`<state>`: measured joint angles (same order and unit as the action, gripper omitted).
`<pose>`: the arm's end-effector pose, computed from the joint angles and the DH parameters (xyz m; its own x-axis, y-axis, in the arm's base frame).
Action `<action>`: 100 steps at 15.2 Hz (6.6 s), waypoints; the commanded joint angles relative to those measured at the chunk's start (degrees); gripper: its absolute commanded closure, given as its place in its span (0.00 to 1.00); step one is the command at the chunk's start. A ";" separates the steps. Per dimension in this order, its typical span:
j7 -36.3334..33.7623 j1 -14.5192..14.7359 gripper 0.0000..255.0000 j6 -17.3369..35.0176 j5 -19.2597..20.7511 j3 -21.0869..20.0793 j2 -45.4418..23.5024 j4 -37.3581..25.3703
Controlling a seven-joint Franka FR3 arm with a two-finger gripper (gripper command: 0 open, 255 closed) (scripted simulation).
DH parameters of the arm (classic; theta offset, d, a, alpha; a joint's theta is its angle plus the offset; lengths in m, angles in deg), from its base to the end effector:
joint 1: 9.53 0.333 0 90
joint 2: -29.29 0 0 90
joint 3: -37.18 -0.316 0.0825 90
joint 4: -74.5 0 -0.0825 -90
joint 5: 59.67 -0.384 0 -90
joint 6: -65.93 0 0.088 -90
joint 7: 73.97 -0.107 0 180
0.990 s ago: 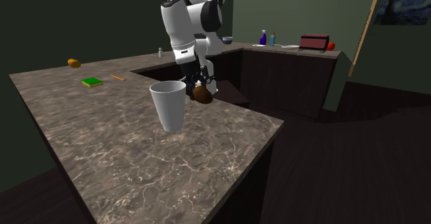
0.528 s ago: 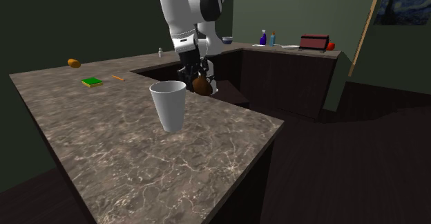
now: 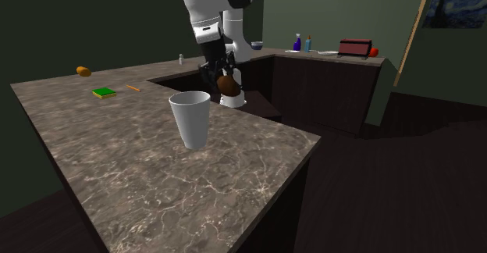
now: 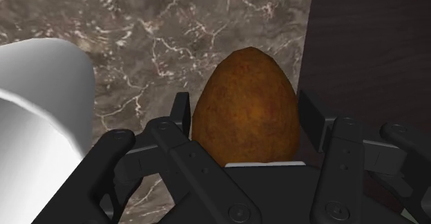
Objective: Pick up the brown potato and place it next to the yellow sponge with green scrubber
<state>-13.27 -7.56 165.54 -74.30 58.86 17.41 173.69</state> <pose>0.5752 -0.1674 0.4510 0.7990 0.5991 0.0509 0.5919 -0.7689 -0.2418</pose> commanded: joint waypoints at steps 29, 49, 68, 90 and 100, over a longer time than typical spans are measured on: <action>31.30 -17.20 1.00 -3.51 10.22 16.67 9.08 8.82; 62.94 -42.53 1.00 -11.71 0.59 24.03 -15.24 -17.03; 65.59 -44.23 1.00 -0.49 -2.56 22.29 -20.35 -9.73; 65.72 -45.07 0.00 -0.25 -3.40 21.66 -22.01 -10.98; 65.38 -45.80 0.00 -3.69 -3.14 21.77 -22.07 -14.68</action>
